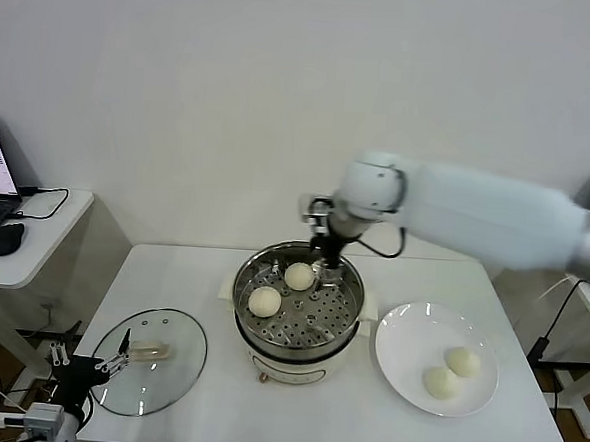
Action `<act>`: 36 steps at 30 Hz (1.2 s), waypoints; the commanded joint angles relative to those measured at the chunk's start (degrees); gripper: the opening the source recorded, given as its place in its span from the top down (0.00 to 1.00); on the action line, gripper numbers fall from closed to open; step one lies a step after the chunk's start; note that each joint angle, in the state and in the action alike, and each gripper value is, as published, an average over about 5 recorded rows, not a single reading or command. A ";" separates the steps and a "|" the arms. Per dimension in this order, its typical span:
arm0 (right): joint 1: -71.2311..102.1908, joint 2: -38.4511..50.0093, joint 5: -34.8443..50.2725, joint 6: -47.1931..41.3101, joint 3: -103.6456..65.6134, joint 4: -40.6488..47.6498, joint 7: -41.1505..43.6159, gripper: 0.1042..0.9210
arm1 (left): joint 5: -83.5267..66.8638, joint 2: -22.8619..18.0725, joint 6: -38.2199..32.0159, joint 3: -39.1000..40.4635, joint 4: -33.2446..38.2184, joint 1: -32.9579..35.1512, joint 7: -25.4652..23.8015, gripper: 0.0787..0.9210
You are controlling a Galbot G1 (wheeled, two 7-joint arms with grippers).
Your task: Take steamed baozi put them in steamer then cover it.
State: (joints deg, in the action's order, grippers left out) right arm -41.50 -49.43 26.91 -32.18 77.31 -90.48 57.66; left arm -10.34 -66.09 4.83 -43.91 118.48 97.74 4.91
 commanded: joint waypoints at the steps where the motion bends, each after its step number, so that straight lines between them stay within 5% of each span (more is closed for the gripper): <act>1: -4.03 19.20 -9.41 7.33 1.56 -8.09 8.14 0.12 | 0.04 0.14 0.03 0.20 0.04 0.02 -0.02 0.12; 10: 3.89 30.06 -19.88 14.93 -0.08 -10.08 10.89 0.12 | 0.13 0.19 -0.09 0.06 -0.61 0.04 0.04 0.12; 20: 31.85 36.03 -30.02 17.99 -18.40 -9.81 7.09 0.12 | 0.87 -0.39 0.06 0.16 -0.44 0.27 0.08 0.12; 36: 56.05 28.56 -34.88 17.96 -35.68 -2.97 2.25 0.12 | 1.66 -1.04 0.35 -0.17 -0.19 0.67 0.12 0.12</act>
State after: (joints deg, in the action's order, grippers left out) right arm 3.86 -19.01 -4.90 -15.14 48.92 -95.57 61.22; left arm -8.72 -67.14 5.19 -44.04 118.26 98.40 5.01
